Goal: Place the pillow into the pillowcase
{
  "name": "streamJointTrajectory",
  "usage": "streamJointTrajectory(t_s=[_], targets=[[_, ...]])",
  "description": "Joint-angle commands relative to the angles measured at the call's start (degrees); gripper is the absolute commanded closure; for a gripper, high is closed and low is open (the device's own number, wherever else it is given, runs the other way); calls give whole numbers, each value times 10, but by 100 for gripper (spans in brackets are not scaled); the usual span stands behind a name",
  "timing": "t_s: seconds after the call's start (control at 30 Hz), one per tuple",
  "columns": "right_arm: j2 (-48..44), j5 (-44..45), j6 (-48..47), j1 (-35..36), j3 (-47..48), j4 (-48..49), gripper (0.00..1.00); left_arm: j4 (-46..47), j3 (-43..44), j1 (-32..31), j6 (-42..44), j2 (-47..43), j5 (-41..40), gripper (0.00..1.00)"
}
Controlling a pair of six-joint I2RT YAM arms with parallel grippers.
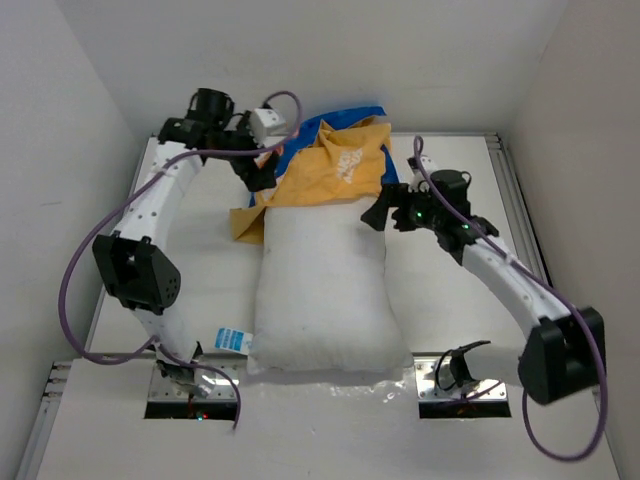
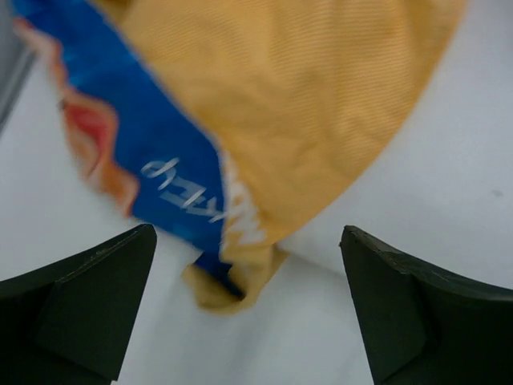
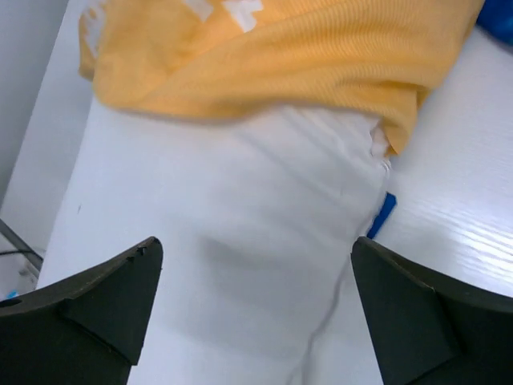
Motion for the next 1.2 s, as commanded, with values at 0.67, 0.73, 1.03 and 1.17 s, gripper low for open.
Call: streamJointTrajectory(t_s=[0.67,0.73,1.03,1.17], targets=[[177,45,30,261,67,-43,16,508,-470,102,-78,-7,-91,4],[209,-6,66,247,79,-12,69,517,-469,99,-95,11,-87,38],[245,-81,368,121,103,509,100,404,-425,93,-92,-26,29,100],[221,87,320,106,170,500,100,224,-376,87,44,-103,156,100]])
